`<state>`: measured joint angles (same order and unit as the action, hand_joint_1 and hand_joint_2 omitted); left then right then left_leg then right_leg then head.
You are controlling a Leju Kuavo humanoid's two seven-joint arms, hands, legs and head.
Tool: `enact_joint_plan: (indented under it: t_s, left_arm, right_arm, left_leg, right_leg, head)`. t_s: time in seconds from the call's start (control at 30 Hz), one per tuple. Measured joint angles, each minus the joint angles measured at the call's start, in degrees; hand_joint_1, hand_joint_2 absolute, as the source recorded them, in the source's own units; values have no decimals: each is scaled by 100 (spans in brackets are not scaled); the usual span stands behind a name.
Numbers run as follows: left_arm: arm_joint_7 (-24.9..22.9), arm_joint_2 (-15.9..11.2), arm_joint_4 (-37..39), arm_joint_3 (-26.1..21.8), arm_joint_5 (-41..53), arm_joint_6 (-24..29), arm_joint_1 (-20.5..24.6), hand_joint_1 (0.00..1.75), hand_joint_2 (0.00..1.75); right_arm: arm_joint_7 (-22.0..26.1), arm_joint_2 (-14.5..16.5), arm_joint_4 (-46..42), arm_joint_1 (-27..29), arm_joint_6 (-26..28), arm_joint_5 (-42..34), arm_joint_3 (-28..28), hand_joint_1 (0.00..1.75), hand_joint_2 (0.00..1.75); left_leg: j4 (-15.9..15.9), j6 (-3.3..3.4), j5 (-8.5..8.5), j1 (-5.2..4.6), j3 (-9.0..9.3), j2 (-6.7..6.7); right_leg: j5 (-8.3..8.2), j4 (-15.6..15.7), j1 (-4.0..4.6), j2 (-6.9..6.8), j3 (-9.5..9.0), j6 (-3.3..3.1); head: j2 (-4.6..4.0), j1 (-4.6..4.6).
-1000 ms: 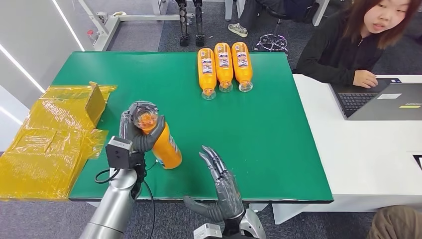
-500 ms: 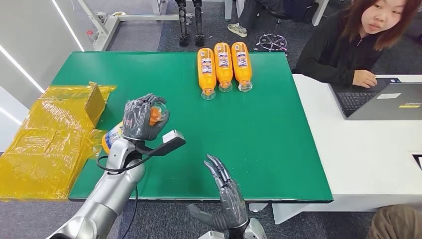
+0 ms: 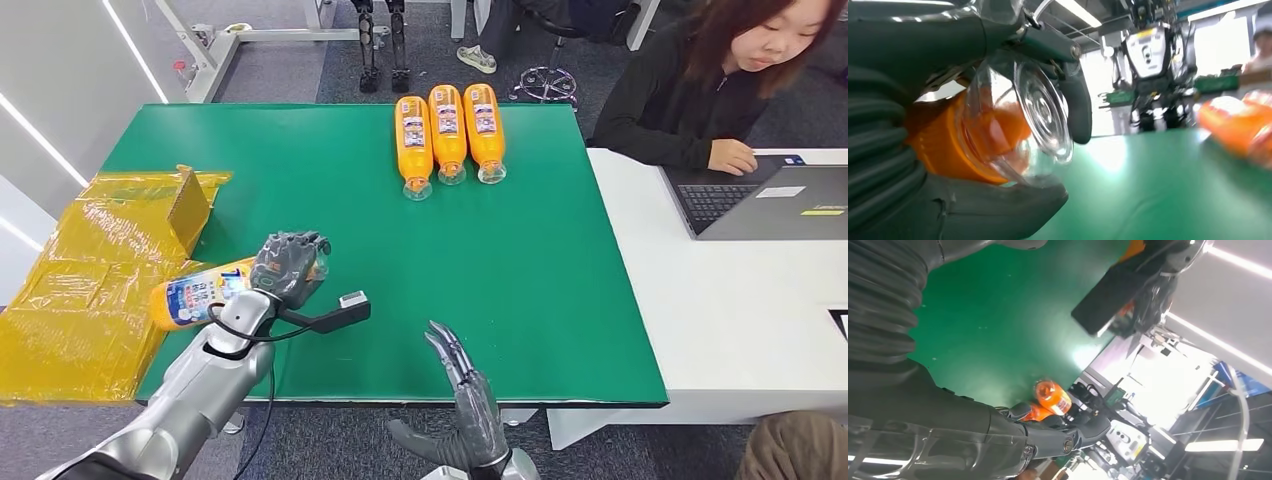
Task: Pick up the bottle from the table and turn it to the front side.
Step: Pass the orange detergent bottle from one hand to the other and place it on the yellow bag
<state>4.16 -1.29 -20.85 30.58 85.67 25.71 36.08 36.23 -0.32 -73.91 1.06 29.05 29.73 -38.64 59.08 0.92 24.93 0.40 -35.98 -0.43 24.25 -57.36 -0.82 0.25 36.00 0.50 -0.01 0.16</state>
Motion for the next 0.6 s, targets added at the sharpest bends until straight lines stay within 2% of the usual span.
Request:
enact_joint_plan:
  t_s: [0.2,0.37,0.4,0.5,0.53,0.6]
  left_arm:
    - [-318,-396,290,24,258,-583,-1,175,175]
    - [-504,-630,470,24,312,-973,-13,175,175]
    - [-527,-661,495,24,311,-1015,-15,142,175]
    - [-583,-708,539,24,328,-1119,-6,11,175]
    - [-606,-710,548,24,341,-1150,-1,0,175]
    - [-644,-707,561,24,360,-1193,14,0,175]
  right_arm:
    - [35,-186,49,174,172,-319,-23,0,175]
    - [-197,-307,5,298,315,-359,-163,0,175]
    - [-267,-328,-20,315,331,-337,-189,0,175]
    - [-432,-376,-102,325,342,-275,-254,0,175]
    - [-472,-388,-127,322,341,-268,-270,0,175]
    - [-539,-403,-164,317,338,-256,-289,0,175]
  left_leg:
    - [-1,-5,3,3,0,5]
    - [-1,-6,4,4,0,4]
    - [-1,-7,4,5,0,4]
    - [-1,-7,5,5,1,4]
    - [-1,-9,6,5,1,4]
    - [-1,-12,8,4,3,5]
  right_leg:
    - [5,-2,3,2,2,-7]
    - [6,-2,4,2,2,-9]
    - [7,-2,4,1,2,-10]
    - [8,-2,4,0,0,-11]
    - [8,-2,4,0,0,-11]
    - [8,-2,4,1,-1,-11]
  head:
    - [1,0]
    - [0,-1]
    - [0,-1]
    - [0,1]
    - [-1,1]
    - [0,1]
